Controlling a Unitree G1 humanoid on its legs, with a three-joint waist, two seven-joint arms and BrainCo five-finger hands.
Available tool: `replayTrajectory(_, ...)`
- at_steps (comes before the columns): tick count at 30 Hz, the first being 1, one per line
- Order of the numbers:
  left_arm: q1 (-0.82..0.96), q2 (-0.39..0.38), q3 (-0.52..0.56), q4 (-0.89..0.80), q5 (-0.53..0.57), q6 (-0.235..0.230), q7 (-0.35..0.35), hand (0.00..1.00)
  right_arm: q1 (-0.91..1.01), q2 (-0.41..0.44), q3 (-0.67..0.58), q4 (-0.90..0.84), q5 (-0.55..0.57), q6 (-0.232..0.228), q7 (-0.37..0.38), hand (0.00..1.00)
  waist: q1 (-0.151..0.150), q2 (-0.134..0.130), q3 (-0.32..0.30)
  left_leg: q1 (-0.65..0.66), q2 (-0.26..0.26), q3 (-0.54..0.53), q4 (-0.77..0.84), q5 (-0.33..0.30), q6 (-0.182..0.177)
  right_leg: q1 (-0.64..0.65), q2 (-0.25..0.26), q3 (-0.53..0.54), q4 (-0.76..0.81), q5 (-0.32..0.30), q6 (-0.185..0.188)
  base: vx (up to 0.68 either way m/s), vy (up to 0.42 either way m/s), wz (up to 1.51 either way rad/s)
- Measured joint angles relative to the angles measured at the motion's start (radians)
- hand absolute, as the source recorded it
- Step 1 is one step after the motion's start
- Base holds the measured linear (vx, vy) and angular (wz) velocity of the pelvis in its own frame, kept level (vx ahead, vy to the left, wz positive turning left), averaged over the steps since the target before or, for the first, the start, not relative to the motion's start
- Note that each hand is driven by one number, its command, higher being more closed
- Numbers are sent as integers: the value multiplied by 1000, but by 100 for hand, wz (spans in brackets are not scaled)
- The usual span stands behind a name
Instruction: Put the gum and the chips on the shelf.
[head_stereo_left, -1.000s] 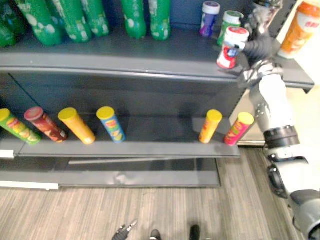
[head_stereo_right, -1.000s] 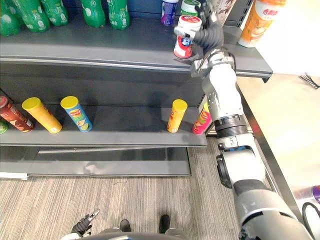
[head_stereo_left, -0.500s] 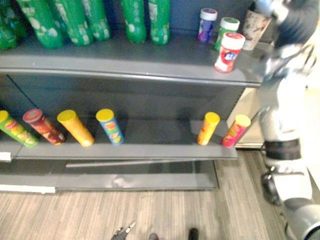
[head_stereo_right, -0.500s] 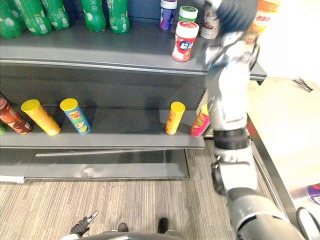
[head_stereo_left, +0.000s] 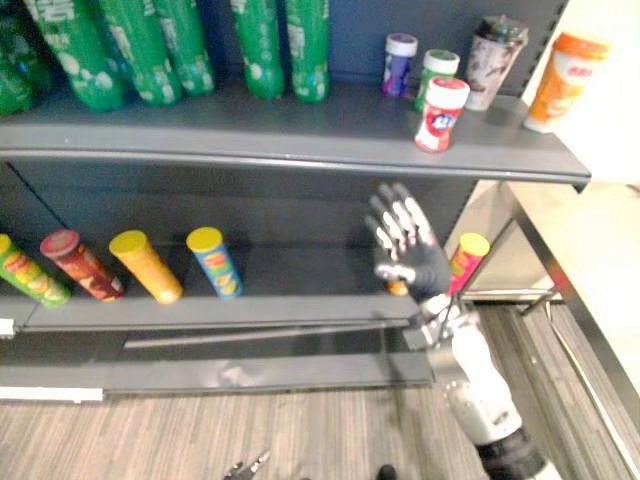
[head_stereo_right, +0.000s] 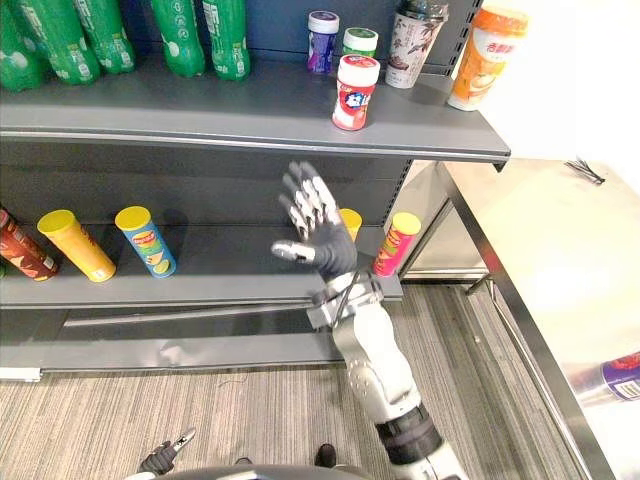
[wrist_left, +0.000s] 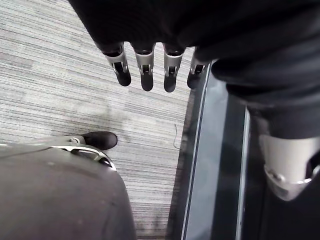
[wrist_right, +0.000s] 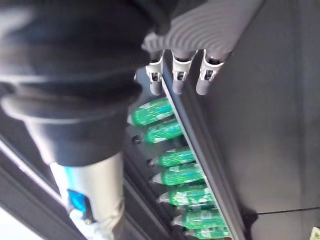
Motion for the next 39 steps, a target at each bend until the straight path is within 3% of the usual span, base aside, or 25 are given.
replayTrajectory(4, 3, -1, 4, 2, 2, -3, 1, 0, 169, -3, 18, 85, 0, 6, 60, 0, -6, 3, 0, 0, 0, 5, 0, -5, -7, -4, -1, 4, 5, -2, 2, -41, -16, -4)
replayTrajectory(10, 5, -5, 5, 2, 2, -7, -2, 0, 334, -1, -51, 322, -14, 51, 113, 0, -17, 17, -7, -2, 0, 6, 0, -9, -12, -6, -1, 4, 5, -4, 5, -11, -7, 0)
replayTrajectory(12, 10, -8, 5, 2, 2, -7, -3, 0, 335, 0, -104, 434, -41, 68, 108, 0, -28, 23, -10, -2, 0, 8, 0, -10, -13, -7, -1, 5, 4, -4, 5, 0, 0, 0)
replayTrajectory(16, 11, -17, 4, 1, 2, -8, -3, 0, 342, -3, -238, 632, -209, 72, 66, 0, -28, 38, -9, -3, 1, 9, 0, -11, -15, -7, 0, 6, -1, -4, 5, 0, 0, 0)
replayTrajectory(19, 14, -22, 0, 1, 2, -10, -3, 0, 337, -3, -307, 756, -249, 70, 52, 0, -28, 44, -11, -5, 2, 8, 0, -11, -16, -6, 2, 5, -6, -3, 4, 0, 0, 0)
replayTrajectory(23, 16, -35, -6, 1, 1, -28, -8, 0, 317, -3, -401, 950, -257, 65, 30, 0, -27, 63, -13, -5, 3, 7, 0, -11, -16, -6, 2, 4, -8, -3, 3, 0, 0, 0)
replayTrajectory(27, 15, -35, -9, 1, -5, -30, -12, 0, 286, -1, -495, 1086, -287, 64, -2, 0, -28, 67, -12, -5, 2, 6, 0, -11, -15, -5, 2, 3, -10, -1, 1, 0, 0, 0)
replayTrajectory(39, 17, -34, -15, 0, -11, -45, -25, 0, 268, 34, -689, 1252, -288, 64, -58, 0, -29, 68, -4, -1, 2, 0, 0, -12, -16, 3, 2, -7, -20, -3, 4, 0, 0, 0)
